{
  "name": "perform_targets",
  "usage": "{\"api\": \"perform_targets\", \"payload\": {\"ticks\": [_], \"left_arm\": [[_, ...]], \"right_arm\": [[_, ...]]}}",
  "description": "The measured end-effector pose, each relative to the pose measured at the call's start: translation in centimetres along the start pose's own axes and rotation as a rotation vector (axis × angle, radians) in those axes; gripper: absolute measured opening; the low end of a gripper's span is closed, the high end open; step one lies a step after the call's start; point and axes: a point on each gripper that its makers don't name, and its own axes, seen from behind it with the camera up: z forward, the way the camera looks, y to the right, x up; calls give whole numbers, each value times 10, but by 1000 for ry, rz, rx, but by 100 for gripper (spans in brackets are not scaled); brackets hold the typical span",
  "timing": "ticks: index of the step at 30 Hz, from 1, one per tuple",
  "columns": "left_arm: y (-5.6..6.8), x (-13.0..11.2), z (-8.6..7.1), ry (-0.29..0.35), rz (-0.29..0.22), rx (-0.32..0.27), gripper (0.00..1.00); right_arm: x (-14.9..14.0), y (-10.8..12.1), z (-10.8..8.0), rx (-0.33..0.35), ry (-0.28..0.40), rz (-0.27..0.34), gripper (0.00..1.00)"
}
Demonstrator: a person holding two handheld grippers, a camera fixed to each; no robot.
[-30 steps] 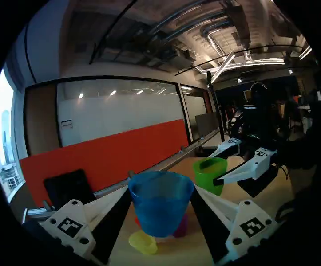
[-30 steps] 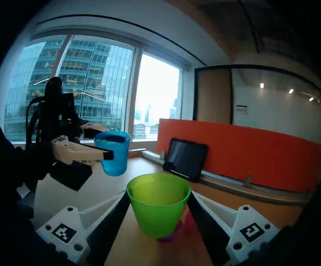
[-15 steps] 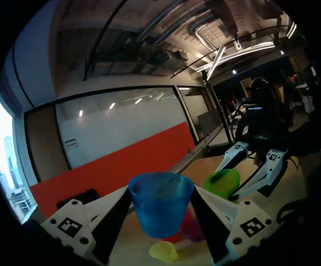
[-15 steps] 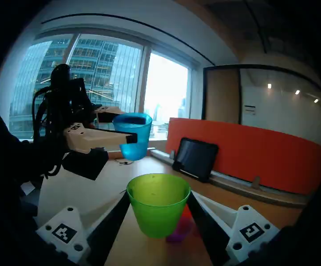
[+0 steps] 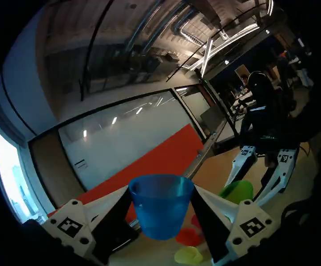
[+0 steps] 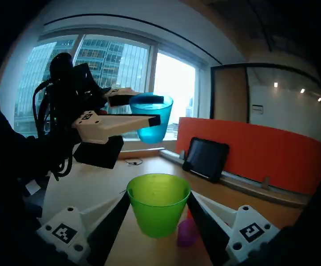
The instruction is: Pour water
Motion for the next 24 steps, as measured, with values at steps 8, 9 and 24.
{"api": "perform_targets", "payload": {"ticks": [8, 9, 24], "left_arm": [[-2, 14, 5, 12, 119, 7, 87], [-2, 16, 5, 14, 136, 9, 87], [-4, 31, 8, 34, 336, 17, 87]], "right_arm": [[-3, -7, 8, 19, -1, 9, 92], [-3, -8, 9, 21, -1, 10, 92], [-5, -15, 20, 37, -3, 30, 92]]}}
